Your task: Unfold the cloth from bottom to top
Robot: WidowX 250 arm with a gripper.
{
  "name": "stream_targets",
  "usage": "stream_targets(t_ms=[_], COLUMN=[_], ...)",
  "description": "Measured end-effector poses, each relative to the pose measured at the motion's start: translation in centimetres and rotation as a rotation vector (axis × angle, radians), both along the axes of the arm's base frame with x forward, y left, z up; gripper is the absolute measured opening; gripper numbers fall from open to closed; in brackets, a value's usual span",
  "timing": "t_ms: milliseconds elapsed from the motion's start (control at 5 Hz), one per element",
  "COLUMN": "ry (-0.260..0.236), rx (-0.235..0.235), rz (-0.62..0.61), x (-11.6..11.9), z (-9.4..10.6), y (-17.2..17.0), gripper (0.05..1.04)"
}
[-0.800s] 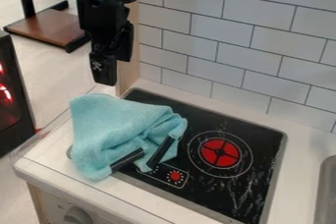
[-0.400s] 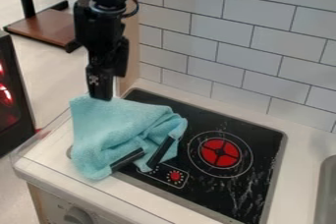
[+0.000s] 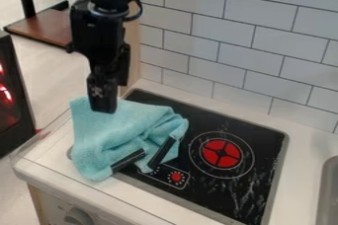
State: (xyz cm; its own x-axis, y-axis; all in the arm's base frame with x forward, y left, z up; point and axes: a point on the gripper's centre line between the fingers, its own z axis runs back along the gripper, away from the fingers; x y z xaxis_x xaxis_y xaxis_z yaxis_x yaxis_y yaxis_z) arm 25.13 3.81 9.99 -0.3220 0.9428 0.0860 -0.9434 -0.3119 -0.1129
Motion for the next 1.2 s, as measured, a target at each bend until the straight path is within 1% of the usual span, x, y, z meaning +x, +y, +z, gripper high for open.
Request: stream_targets(t_ms=[200, 400, 600, 800, 1000, 1200], ry=[-0.036, -0.063, -0.063, -0.075, -0.034, -0.035], rx=[0.087, 0.139, 0.146, 0.155, 0.159, 0.169], rz=[0.063, 0.09, 0.073, 0.096, 0.091, 0.105], x=[-1.5, -2.6, -3.4, -3.6, -3.5, -2.4], z=[-2.4, -4.0, -4.9, -5.1, -6.7, -7.1], y=[-0.6, -0.8, -2.1, -2.1, -1.8, -1.4], gripper=[1.001, 1.0, 1.001, 1.001, 1.0, 1.0])
